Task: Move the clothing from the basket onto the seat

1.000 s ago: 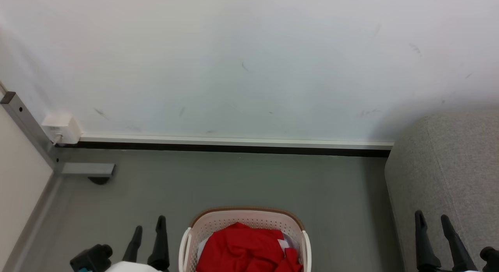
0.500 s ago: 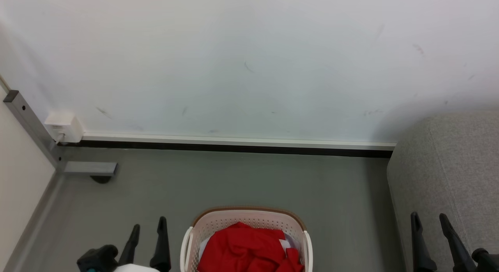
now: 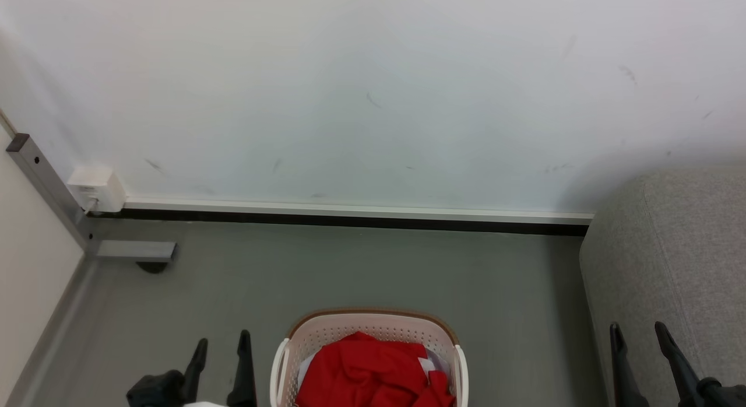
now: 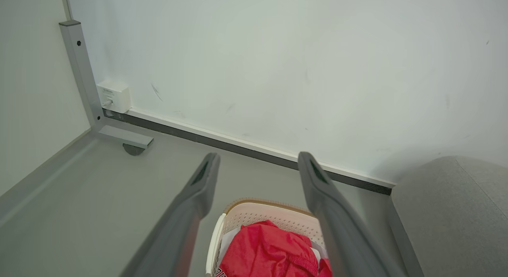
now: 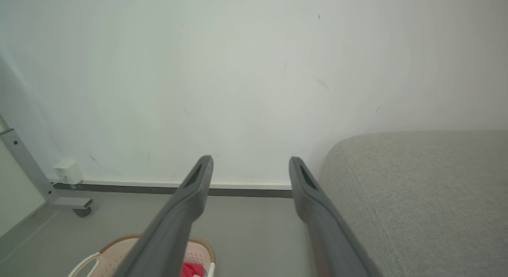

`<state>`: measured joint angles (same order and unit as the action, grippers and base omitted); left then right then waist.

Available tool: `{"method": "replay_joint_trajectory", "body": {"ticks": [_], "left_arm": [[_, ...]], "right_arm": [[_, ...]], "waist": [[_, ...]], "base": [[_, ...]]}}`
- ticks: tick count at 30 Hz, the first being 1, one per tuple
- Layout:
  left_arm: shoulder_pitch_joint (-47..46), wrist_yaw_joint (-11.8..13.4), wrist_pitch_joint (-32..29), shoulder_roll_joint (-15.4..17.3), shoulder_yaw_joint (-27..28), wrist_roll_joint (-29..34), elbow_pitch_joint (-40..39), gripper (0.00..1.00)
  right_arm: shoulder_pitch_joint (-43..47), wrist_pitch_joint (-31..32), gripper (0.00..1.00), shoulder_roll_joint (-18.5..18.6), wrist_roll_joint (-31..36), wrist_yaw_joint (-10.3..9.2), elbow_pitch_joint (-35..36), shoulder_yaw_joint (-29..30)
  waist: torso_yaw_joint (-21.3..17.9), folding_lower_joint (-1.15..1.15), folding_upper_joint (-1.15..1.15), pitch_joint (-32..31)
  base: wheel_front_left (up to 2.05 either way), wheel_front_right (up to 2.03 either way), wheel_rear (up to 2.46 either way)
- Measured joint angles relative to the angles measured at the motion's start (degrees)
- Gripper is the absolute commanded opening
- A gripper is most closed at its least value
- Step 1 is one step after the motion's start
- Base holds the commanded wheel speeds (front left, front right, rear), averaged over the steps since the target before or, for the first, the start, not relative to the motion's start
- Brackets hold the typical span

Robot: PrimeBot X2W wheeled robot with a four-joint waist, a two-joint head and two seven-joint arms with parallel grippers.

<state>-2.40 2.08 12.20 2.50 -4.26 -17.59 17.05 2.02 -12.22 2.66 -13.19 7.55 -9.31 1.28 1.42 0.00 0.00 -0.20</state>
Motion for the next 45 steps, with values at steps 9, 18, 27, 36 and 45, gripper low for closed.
{"method": "replay_joint_trajectory", "body": {"ticks": [9,18,27,36,45], "left_arm": [[0.27,0.18,0.99,0.07,0.29,4.1,0.49,1.0],[0.35,0.51,2.02,0.1,-0.25,7.61,0.74,1.0],[0.62,0.91,2.9,0.16,-0.74,10.47,0.87,1.0],[0.53,-0.01,2.92,0.18,-0.71,10.36,1.35,1.0],[0.38,-0.02,2.93,0.19,-0.67,10.15,1.31,1.0]], "right_arm": [[0.49,-0.97,1.0,0.0,3.47,0.0,0.07,0.77],[0.64,-1.97,1.0,0.01,6.84,0.0,0.23,1.41],[1.05,-2.83,1.0,0.05,9.36,0.0,0.23,2.4],[1.04,-2.83,1.0,0.05,9.38,0.0,0.21,2.48],[0.39,-2.92,1.0,0.07,9.38,0.0,0.19,1.58]], "waist": [[0.09,0.0,0.0,-0.12],[0.19,0.0,0.0,-0.1],[0.01,0.0,0.0,-0.21],[-0.3,0.0,0.0,0.18],[-1.66,0.0,0.0,1.27]], "base": [[0.0,0.0,0.0],[0.0,0.0,0.0],[0.0,0.0,0.0],[0.0,0.0,0.0],[0.0,0.0,0.0]]}}
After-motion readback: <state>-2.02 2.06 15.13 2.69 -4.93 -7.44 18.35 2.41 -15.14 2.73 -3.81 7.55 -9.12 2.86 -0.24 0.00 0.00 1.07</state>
